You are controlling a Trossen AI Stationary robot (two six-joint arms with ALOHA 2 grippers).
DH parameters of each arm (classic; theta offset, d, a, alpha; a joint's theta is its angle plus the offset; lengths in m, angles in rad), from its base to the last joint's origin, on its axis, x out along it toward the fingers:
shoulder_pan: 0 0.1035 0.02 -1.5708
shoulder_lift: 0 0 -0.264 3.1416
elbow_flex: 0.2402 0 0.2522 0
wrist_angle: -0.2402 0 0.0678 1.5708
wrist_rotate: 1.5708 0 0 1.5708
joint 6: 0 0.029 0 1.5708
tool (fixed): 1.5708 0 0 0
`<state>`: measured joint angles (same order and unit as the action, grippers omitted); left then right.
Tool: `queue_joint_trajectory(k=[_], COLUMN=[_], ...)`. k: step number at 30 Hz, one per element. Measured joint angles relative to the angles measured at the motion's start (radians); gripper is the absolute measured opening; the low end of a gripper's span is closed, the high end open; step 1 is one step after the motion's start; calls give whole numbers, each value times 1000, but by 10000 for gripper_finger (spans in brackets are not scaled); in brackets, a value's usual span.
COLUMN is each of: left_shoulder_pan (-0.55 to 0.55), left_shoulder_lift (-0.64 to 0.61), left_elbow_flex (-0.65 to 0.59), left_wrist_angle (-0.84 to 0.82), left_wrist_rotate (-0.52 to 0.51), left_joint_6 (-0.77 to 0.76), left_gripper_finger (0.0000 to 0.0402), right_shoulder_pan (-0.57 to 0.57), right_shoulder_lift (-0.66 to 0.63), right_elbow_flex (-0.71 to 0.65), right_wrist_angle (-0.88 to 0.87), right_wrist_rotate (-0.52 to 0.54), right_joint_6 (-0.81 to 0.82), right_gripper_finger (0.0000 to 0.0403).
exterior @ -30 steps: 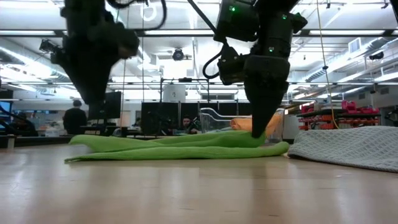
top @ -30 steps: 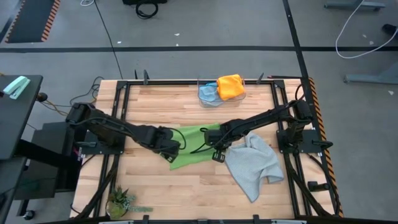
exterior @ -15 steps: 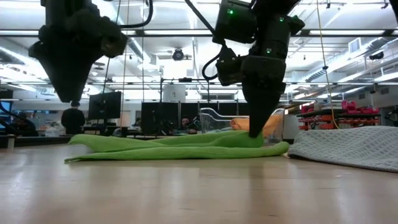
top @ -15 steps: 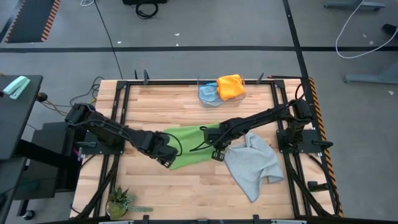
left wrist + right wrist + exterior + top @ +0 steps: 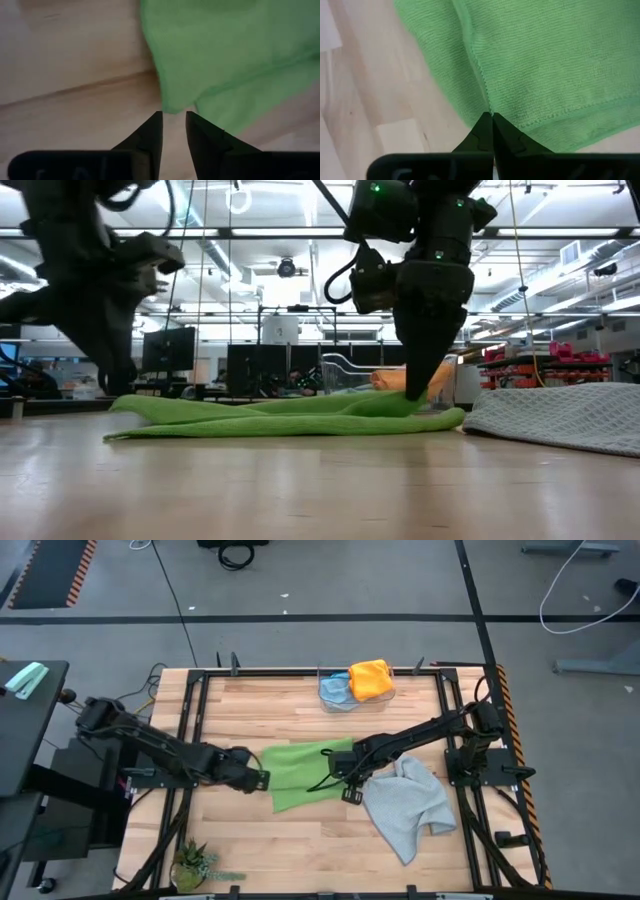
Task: Fold microfiber towels
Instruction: Fold the green microfiber cloth
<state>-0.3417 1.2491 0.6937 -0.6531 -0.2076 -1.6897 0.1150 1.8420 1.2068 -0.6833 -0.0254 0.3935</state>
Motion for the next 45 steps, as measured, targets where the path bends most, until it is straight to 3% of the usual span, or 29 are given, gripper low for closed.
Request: queue_joint_trajectory(k=[18,25,35,45], left_shoulder_pan=[-19,5,38,30], left_shoulder_lift=[-37,-37,-37,-37], left_elbow_flex=[-221,-290,-309,-309], left_wrist_angle=[309,474,545,614], left_wrist_rotate=[10,-17,-17,-17], left_joint_6=[-125,-126,-72,-34], left_gripper_finger=[175,181,152,20], right_shoulder_pan=[-4,-4,-4,-4], right_shoulder_lift=[0,0,0,0], right_elbow_flex=[0,0,0,0], right_wrist_angle=[21,24,23,21], right_wrist_rotate=[-6,-6,-7,-7], right_joint_6=[-4,-2,7,18], right_gripper_finger=[0,0,0,0])
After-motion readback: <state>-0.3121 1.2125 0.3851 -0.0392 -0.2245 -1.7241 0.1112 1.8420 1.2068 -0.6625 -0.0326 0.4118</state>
